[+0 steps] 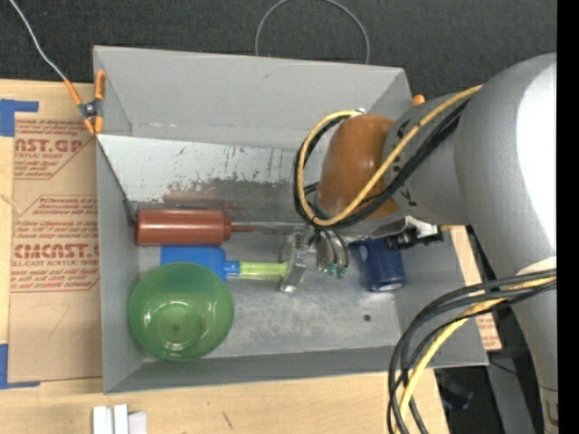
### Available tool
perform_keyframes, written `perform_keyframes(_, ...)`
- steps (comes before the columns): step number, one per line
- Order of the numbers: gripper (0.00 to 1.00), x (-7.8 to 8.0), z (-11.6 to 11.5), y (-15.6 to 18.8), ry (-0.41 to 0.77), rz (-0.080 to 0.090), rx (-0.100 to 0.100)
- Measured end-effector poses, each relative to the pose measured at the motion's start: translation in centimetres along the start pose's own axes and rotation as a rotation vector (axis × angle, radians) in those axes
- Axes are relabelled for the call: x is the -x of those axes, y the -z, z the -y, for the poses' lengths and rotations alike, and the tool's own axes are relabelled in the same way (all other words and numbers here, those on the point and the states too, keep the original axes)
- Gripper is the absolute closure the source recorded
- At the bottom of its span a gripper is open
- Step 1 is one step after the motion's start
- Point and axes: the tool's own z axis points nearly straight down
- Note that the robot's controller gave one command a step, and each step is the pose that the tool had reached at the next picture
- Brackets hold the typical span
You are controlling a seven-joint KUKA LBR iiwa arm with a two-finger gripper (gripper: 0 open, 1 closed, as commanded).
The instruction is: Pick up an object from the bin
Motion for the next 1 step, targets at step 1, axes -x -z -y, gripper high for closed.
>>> perform_keyframes(1, 1.00, 0.32, 1.18, -0.14, 0.017, 0.000, -0.001)
